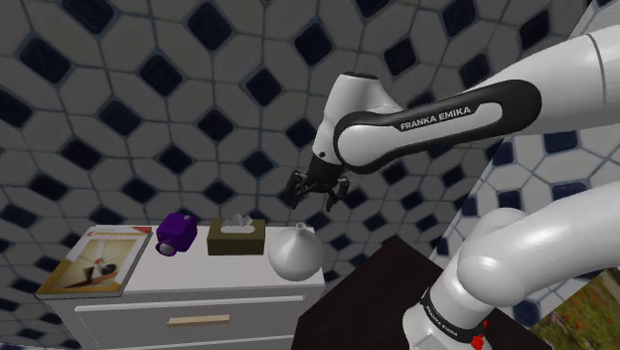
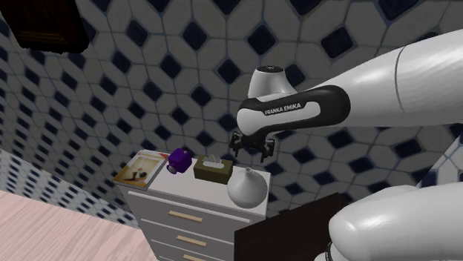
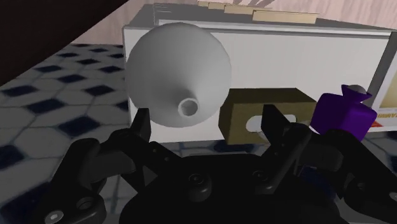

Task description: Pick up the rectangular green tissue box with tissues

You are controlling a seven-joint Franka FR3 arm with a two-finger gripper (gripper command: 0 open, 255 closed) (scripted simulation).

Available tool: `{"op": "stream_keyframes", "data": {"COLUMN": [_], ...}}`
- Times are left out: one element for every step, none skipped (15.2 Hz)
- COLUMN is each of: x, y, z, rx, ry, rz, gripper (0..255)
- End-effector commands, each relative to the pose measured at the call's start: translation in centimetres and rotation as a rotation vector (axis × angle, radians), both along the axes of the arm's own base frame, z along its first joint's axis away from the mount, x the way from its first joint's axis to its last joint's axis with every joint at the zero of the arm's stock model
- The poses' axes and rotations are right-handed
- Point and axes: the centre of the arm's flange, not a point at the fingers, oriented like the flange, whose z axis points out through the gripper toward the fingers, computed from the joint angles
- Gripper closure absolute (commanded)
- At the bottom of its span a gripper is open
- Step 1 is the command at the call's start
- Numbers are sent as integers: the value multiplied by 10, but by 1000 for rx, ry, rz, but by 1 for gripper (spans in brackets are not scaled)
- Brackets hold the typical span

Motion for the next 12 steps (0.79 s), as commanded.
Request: {"op": "stream_keyframes", "data": {"x": [13,19,25,32,38,45,53,60,68,76,85,93], "y": [17,24,31,38,44,51,57,64,70,76,81,87], "z": [-16,-24,-31,-39,-47,-54,-61,-69,-76,-83,-90,-97], "rx": [9,12,16,19,22,25,28,31,35,38,41,44], "ry": [-27,-39,-51,-63,-75,-87,-99,-111,-123,-135,-147,-159], "rz": [-56,-82,-108,-134,-160,-186,-213,-239,-265,-291,-317,-343], "gripper": [0,0,0,0,0,0,0,0,0,0,0,0]}}
